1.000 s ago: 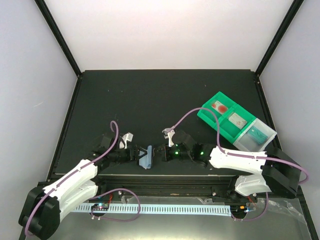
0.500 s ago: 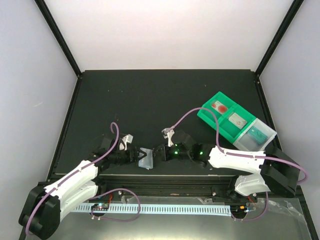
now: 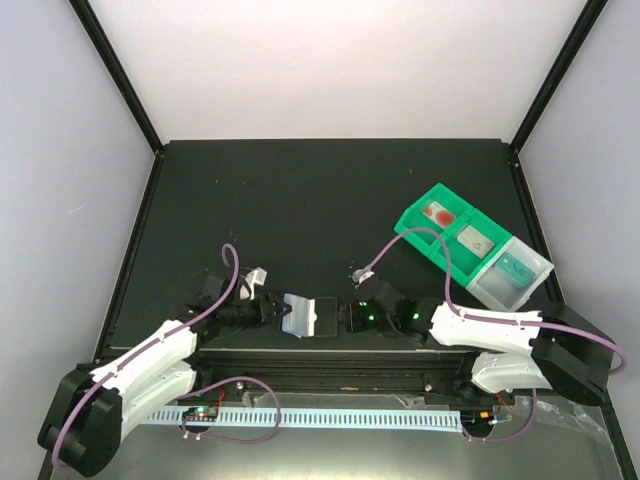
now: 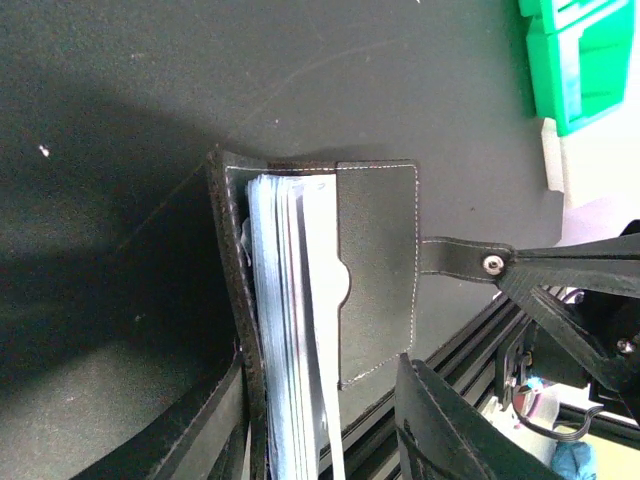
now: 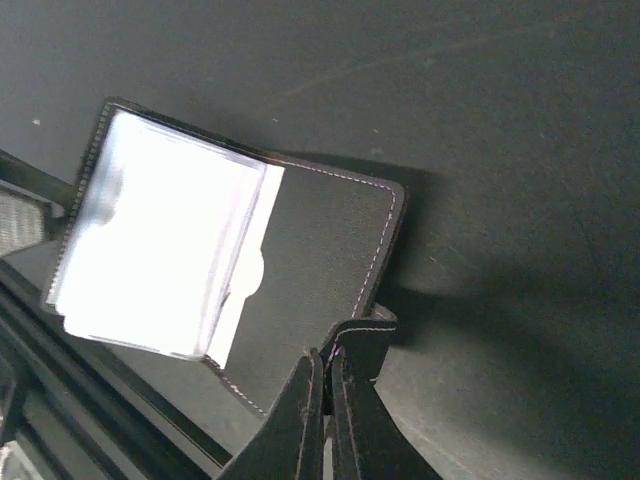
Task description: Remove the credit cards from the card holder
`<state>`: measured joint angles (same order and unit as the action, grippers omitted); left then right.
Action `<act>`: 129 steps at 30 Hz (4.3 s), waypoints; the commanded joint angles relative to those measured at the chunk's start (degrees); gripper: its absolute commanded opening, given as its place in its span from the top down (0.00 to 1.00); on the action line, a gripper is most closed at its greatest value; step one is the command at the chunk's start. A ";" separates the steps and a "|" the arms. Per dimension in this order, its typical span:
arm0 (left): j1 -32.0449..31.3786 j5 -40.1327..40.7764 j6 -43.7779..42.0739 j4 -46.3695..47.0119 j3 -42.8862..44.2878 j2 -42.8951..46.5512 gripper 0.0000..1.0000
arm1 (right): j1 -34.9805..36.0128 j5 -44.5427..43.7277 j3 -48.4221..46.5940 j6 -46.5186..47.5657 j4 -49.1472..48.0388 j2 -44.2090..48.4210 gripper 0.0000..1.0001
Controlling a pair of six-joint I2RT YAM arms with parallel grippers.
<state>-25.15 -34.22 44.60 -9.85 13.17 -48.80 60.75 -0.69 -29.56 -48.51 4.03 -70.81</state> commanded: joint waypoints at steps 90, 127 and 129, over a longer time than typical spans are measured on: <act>-2.38 -1.48 1.77 2.98 -1.50 0.12 0.68 | 0.45 12.23 -5.13 -5.50 -14.60 -20.83 0.83; -3.29 0.88 0.98 9.94 -5.26 -10.20 0.91 | -0.45 13.41 -5.59 -5.73 -16.71 -24.21 0.93; -3.28 0.99 0.87 9.85 -5.26 -10.23 0.91 | -0.75 13.14 -5.07 -5.71 -16.69 -23.64 0.94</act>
<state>-27.99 -34.46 46.72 0.45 8.43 -58.63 60.69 13.50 -35.31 -54.43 -12.45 -94.56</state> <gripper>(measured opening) 0.087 0.067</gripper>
